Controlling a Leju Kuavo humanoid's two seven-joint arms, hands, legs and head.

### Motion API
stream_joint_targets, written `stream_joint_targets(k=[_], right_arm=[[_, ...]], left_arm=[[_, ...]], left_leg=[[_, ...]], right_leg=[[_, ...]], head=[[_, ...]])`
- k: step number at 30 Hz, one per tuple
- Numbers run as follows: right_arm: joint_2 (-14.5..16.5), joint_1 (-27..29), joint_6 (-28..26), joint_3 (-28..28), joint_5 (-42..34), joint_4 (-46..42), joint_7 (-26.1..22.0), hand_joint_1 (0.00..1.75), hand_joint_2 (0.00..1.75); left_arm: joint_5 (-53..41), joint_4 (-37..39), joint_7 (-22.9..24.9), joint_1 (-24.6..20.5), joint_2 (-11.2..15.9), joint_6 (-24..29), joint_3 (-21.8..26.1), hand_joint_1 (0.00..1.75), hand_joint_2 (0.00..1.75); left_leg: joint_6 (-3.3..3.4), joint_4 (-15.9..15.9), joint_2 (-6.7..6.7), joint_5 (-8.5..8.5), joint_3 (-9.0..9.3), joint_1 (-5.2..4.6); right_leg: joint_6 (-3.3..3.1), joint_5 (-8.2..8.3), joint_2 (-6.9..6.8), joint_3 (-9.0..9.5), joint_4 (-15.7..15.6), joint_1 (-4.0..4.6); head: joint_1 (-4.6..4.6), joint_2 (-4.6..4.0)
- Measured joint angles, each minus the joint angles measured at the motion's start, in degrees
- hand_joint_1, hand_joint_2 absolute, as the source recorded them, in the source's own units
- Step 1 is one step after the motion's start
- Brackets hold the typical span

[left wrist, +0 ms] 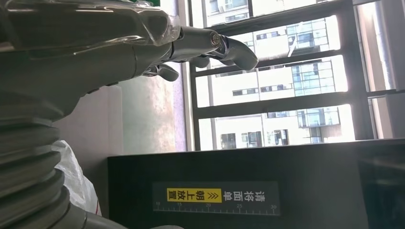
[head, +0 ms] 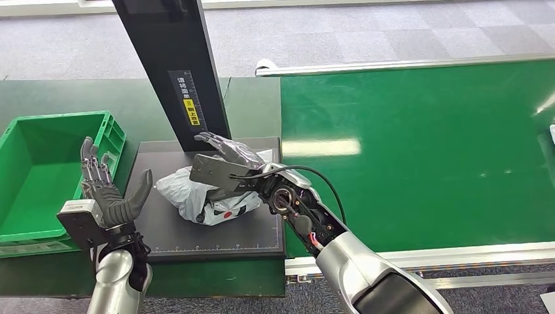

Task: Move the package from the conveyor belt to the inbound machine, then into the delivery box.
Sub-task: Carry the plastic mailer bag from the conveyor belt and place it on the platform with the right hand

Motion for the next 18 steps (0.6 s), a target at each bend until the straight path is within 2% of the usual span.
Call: stream_joint_targets(k=[10,12,15,16,18], right_arm=[[-1.2,1.7,1.7,-2.4,-4.0,-0.2,-3.8,0.0,1.75],[-2.6,6.0,2.4,-4.6,-10.0,-4.8,-5.0,0.0,1.75],[-7.3,16.1,5.1,-11.0,-19.6,-14.8,-7.0,0.0,1.75],[-8.7,19.3,6.0,-13.6,-20.3,-17.4,-7.5,0.0,1.75],[-10.5,25.2,6.9,-18.6,-19.4,-22.2,-7.6,0.0,1.75]], left_arm=[[-1.9,0.0,0.9,0.2,0.1,-1.7,0.7,0.0,1.75],[-1.9,-0.2,1.2,0.8,1.1,-8.2,-0.1,0.0,1.75],[-4.4,-0.9,1.9,2.6,3.7,-24.1,-3.2,0.0,1.75],[-6.1,-0.8,2.2,3.0,4.3,-27.1,-4.2,0.0,1.75],[-9.6,0.7,2.7,2.7,5.4,-29.3,-6.6,0.0,1.75]], left_leg=[[0.0,0.0,0.0,0.0,0.04,0.0],[0.0,0.0,-0.13,-0.01,0.1,0.0],[0.02,0.0,-0.63,-0.04,0.04,0.0],[0.04,0.0,-0.71,-0.05,-0.01,-0.01],[0.08,0.0,-0.66,-0.08,-0.06,-0.06]], right_leg=[[0.0,0.0,0.0,-0.01,0.0,0.0],[0.0,-0.04,-0.09,0.02,-0.1,0.0],[0.05,-0.18,-0.56,0.2,-0.1,-0.02],[0.08,-0.2,-0.66,0.21,-0.1,-0.05],[0.1,-0.18,-0.65,0.16,-0.2,-0.11]], head=[[0.0,-0.01],[-0.02,-0.01],[0.02,-0.01],[0.05,-0.01],[0.07,-0.01]])
